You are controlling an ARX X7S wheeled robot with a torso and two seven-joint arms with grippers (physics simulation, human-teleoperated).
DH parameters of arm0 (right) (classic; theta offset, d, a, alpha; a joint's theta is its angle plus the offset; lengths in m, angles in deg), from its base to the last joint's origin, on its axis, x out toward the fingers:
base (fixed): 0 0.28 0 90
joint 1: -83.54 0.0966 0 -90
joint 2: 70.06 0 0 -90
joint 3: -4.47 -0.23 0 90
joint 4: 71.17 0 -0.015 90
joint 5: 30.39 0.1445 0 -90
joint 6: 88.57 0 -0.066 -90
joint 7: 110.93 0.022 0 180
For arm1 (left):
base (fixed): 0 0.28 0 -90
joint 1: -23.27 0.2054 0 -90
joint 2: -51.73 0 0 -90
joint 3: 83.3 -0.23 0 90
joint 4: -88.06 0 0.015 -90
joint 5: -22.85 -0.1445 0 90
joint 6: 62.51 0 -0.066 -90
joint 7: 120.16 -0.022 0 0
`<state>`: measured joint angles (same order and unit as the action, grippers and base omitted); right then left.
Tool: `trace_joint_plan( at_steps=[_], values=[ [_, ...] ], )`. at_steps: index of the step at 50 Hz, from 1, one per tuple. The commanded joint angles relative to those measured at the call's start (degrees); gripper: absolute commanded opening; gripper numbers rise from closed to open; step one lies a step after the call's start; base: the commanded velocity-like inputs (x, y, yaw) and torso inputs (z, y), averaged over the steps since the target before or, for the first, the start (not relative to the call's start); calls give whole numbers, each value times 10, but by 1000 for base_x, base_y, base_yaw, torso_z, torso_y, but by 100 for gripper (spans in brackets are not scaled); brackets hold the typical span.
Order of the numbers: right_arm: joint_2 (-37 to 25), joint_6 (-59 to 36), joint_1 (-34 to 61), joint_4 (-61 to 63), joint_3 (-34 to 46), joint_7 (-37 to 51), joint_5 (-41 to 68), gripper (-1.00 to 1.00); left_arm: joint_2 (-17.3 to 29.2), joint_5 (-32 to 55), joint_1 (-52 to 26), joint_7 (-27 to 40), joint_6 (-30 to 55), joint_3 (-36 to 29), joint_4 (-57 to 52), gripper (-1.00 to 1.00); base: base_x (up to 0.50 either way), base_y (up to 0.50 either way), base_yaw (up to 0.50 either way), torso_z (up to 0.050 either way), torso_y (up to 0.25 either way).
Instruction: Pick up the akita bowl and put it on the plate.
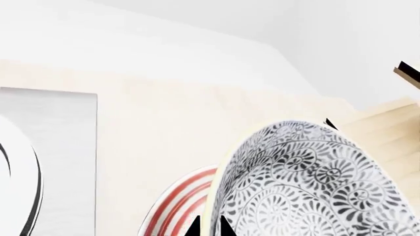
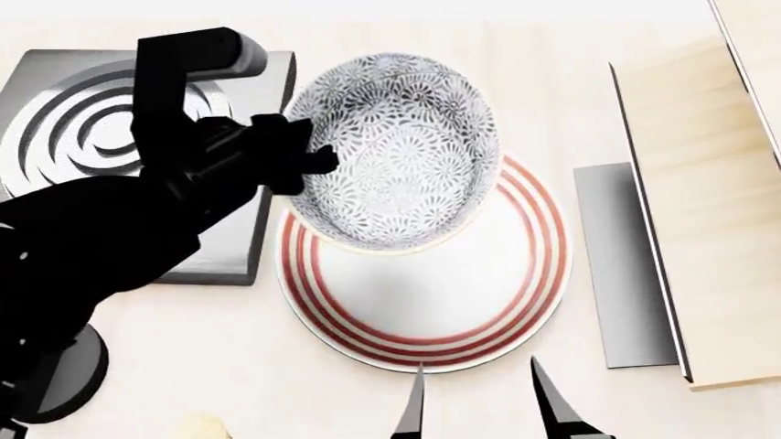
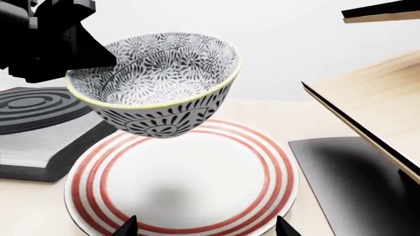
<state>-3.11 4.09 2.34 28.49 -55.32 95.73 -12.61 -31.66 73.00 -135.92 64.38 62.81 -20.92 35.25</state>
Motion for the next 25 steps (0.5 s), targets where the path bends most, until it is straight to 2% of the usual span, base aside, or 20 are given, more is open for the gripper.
trace_joint_plan(
  at_steps=[1, 25],
  values=[
    [-1, -1, 0, 2, 2, 1, -1, 100, -9, 8, 5, 9, -13, 5, -2, -100, 0, 0, 0, 0, 0],
    [2, 5, 1, -8, 5, 0, -1, 100, -25, 6, 21, 15, -34, -11, 8, -100, 0, 0, 0, 0, -10]
  ],
)
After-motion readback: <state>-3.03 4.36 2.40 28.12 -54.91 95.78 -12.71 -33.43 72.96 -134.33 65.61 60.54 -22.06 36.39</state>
